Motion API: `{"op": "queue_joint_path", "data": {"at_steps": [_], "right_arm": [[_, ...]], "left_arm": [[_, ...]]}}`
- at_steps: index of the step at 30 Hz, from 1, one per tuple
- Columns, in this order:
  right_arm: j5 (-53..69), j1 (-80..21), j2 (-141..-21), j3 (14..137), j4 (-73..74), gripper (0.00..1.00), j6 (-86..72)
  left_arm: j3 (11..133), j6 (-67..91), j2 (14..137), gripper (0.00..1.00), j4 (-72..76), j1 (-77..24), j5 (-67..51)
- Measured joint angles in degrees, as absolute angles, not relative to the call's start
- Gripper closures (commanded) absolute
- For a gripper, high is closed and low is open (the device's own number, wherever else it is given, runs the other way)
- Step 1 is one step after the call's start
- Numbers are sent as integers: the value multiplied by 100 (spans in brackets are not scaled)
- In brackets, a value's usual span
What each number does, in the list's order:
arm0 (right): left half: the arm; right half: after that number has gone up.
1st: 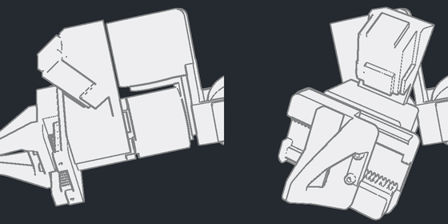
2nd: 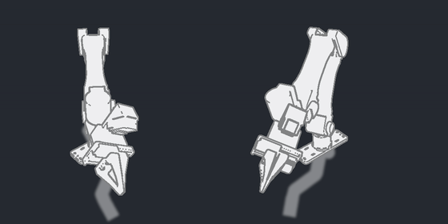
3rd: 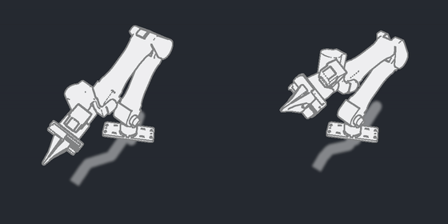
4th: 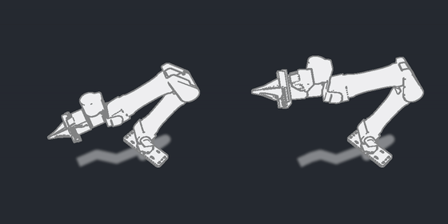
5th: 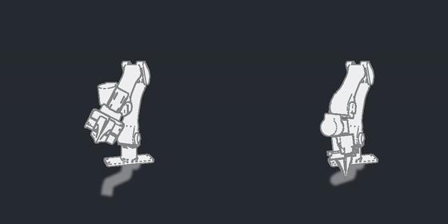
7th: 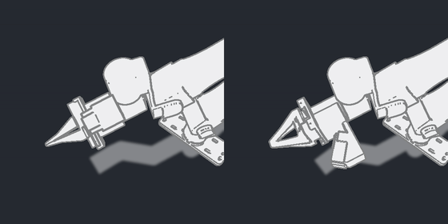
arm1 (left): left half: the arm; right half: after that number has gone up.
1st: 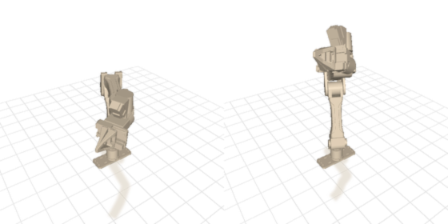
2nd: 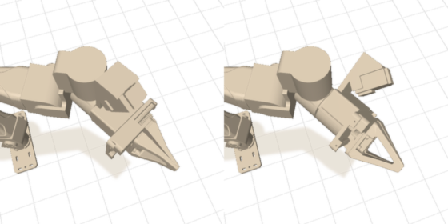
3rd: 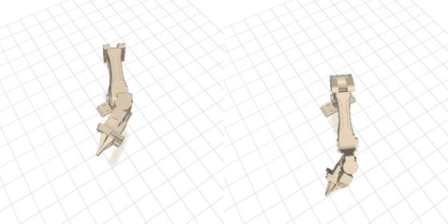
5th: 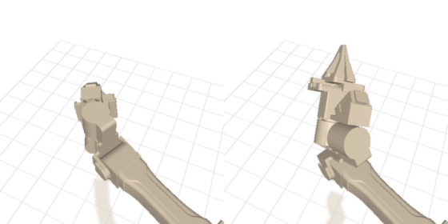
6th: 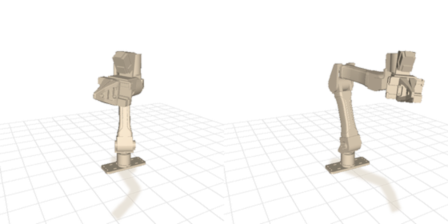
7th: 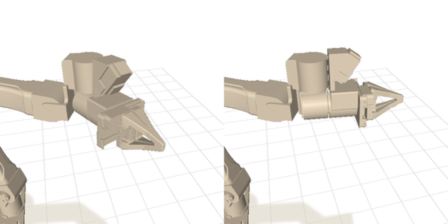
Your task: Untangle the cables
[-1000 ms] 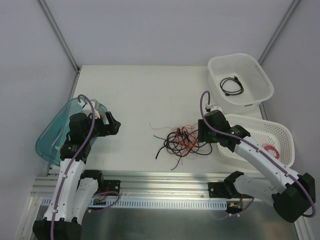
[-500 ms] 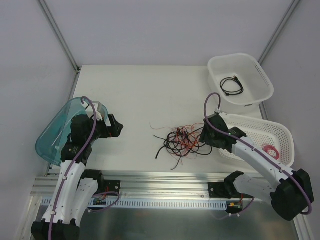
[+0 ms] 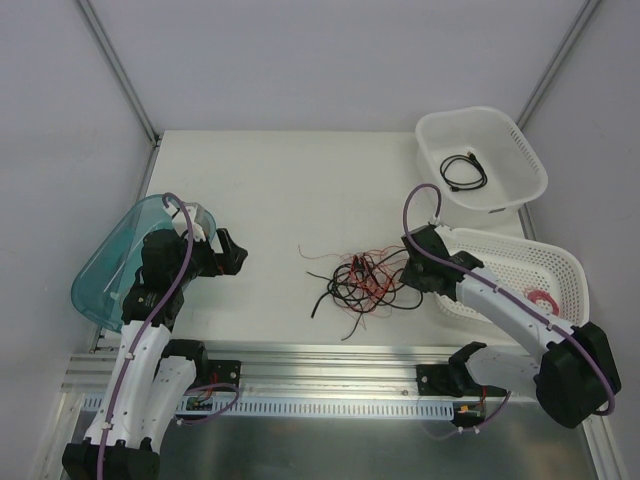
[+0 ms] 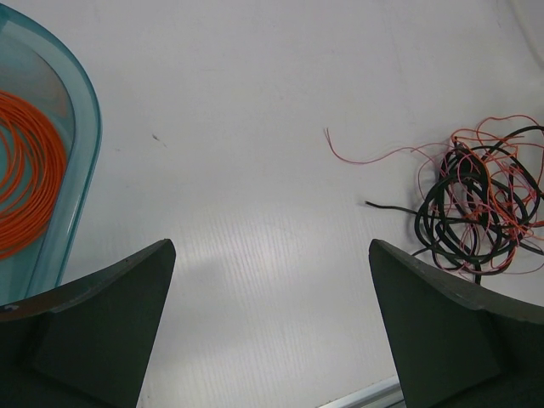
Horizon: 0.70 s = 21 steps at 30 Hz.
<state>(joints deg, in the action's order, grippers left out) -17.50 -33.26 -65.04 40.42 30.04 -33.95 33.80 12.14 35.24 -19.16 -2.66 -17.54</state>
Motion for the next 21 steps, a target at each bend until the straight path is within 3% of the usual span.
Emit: {"op": "queue_joint_path", "data": {"at_steps": [4, 21], "right_arm": [[-1761, -3374, -6567, 4058, 2987, 99, -3361], [-1719, -4252, -6947, 6525, 3870, 99, -1994]], "left_arm": [[3380, 1210, 3527, 1, -1916, -266, -1756], [3380, 1135, 3540, 1, -1918, -266, -1778]]}}
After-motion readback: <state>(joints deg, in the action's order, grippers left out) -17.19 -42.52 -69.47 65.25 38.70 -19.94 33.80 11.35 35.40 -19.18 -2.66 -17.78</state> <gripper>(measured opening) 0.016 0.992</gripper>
